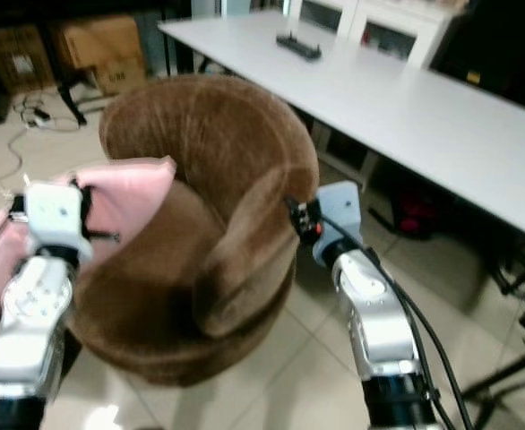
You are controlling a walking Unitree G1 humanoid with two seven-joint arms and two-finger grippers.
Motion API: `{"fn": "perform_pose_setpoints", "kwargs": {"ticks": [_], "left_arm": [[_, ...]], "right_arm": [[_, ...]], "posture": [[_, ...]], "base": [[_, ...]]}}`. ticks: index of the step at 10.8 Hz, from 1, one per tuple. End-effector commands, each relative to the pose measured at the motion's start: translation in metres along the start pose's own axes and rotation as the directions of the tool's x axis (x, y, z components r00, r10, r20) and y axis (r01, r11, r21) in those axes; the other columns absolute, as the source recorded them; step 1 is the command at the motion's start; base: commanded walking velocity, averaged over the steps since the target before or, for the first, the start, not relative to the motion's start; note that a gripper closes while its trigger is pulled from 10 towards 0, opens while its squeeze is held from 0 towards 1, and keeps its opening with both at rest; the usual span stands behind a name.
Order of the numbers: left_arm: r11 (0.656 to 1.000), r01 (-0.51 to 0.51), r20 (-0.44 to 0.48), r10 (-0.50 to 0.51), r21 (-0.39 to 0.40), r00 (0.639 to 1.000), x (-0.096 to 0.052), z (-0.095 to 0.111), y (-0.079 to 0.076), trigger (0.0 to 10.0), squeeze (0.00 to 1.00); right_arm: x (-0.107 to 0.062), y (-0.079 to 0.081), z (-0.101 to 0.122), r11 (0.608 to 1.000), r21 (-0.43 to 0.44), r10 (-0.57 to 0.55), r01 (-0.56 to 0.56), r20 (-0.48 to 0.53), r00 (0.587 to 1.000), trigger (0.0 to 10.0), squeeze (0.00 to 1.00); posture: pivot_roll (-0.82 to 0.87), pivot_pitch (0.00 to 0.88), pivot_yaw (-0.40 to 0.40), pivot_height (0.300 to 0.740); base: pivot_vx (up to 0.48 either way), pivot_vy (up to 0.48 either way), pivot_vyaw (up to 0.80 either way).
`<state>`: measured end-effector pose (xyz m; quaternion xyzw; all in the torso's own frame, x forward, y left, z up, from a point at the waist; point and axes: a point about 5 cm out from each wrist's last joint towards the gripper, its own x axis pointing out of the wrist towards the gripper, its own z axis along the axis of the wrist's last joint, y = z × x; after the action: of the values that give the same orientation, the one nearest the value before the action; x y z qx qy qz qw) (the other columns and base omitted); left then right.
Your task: Move the pillow to the sofa from floor
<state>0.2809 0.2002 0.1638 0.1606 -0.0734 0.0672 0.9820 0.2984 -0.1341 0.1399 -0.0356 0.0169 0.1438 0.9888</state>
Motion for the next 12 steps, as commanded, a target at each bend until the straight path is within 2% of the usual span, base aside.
{"fn": "perform_pose_setpoints", "kwargs": {"ticks": [1, 5, 7, 8, 11, 12], "left_arm": [[1.0, -0.004, 0.045, 0.004, 0.011, 0.999, 0.002, 0.009, 0.004, 10.0, 0.0], [0.999, -0.034, 0.029, 0.033, 0.017, 0.999, 0.004, 0.007, 0.007, 10.0, 0.0], [0.999, -0.017, -0.005, 0.018, 0.041, 1.0, 0.005, 0.0, 0.007, 10.0, 0.0], [0.998, -0.009, -0.011, 0.01, 0.06, 1.0, 0.007, -0.003, 0.008, 10.0, 0.0], [0.997, -0.007, -0.034, 0.009, 0.071, 0.999, 0.017, -0.013, 0.014, 10.0, 0.0], [0.992, 0.017, -0.041, -0.012, 0.125, 0.999, 0.028, -0.02, 0.018, 10.0, 0.0]], "right_arm": [[0.002, 0.007, 0.003, 0.999, 0.024, 0.027, -0.027, 0.013, 1.0, 10.0, 0.0], [0.003, 0.01, 0.001, 0.998, 0.014, 0.056, -0.056, 0.002, 0.998, 10.0, 0.0], [0.003, 0.009, -0.003, 0.997, -0.031, 0.069, -0.07, -0.034, 0.997, 10.0, 0.0], [0.004, 0.004, -0.005, 0.998, -0.039, 0.042, -0.043, -0.047, 0.998, 10.0, 0.0], [0.007, -0.008, -0.006, 0.999, -0.035, -0.035, 0.033, -0.062, 0.997, 10.0, 0.0], [0.008, -0.011, -0.006, 0.999, -0.033, -0.04, 0.038, -0.058, 0.997, 10.0, 0.0]], "posture": [[0.08, 0.0, -0.064, 0.74], [0.08, 0.0, -0.065, 0.74], [0.09, 0.0, -0.067, 0.74], [0.08, 0.0, -0.071, 0.74], [0.09, 0.0, -0.078, 0.74], [0.09, 0.0, -0.088, 0.74]], "base": [[0.398, 0.0, 0.0], [0.368, 0.0, 0.0], [0.0, 0.0, 0.0], [0.0, 0.0, 0.0], [0.0, 0.0, 0.0], [0.0, 0.0, 0.0]]}}
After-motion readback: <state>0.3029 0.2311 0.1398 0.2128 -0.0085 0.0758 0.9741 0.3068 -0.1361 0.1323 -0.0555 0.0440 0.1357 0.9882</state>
